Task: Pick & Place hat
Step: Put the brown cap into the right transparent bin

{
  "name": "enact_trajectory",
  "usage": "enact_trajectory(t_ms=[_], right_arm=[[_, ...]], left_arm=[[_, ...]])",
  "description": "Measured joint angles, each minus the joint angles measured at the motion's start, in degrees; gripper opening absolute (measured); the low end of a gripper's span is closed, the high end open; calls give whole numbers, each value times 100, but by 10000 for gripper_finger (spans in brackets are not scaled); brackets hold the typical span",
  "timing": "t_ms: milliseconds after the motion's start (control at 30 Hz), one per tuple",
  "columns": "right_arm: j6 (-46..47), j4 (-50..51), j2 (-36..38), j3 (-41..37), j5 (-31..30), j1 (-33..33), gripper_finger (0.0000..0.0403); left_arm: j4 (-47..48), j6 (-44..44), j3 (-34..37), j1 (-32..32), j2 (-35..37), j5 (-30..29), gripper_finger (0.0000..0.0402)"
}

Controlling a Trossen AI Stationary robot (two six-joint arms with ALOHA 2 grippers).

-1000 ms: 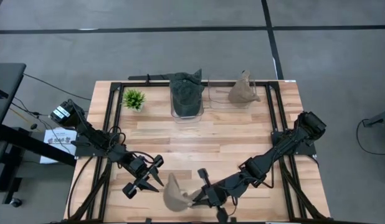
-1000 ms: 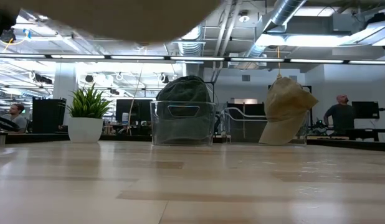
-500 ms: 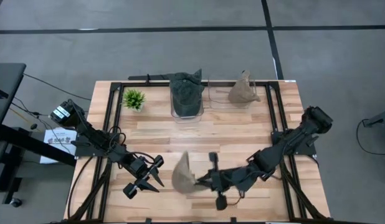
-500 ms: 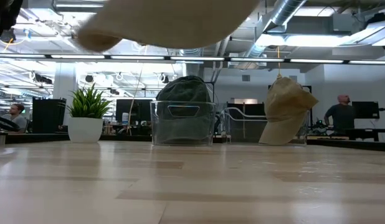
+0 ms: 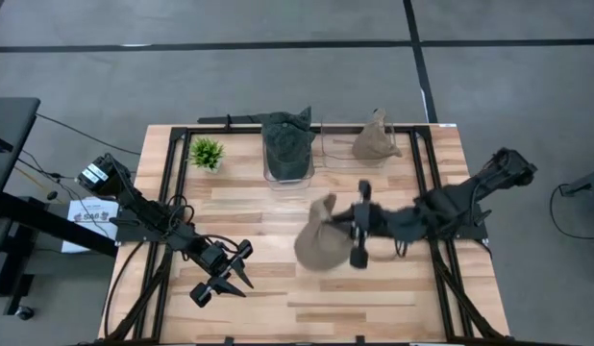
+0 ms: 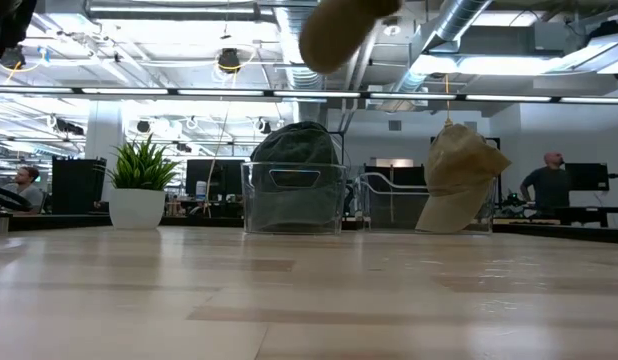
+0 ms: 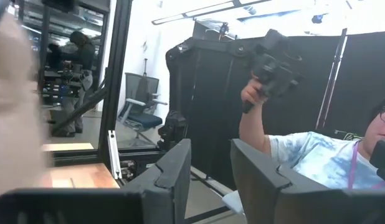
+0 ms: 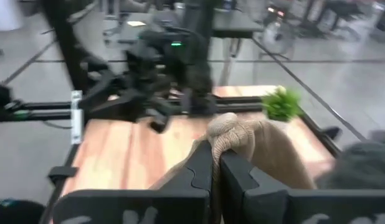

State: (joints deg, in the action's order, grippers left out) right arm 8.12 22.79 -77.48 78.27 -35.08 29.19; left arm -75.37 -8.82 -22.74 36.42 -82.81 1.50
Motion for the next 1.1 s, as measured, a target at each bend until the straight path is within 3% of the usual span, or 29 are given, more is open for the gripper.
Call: enact_trajectory(t_ms=[300, 833, 1100], right_arm=[[435, 1145, 471, 1, 487, -1141, 0], [341, 1716, 931, -1, 1547, -3068, 0], [123, 1904, 1037, 0, 1572, -3925, 0]], left_arm=[[2, 0, 0, 1, 0, 1, 111], [13, -2, 0, 2, 0, 2, 111], [15, 0, 0, 0, 0, 2, 111]])
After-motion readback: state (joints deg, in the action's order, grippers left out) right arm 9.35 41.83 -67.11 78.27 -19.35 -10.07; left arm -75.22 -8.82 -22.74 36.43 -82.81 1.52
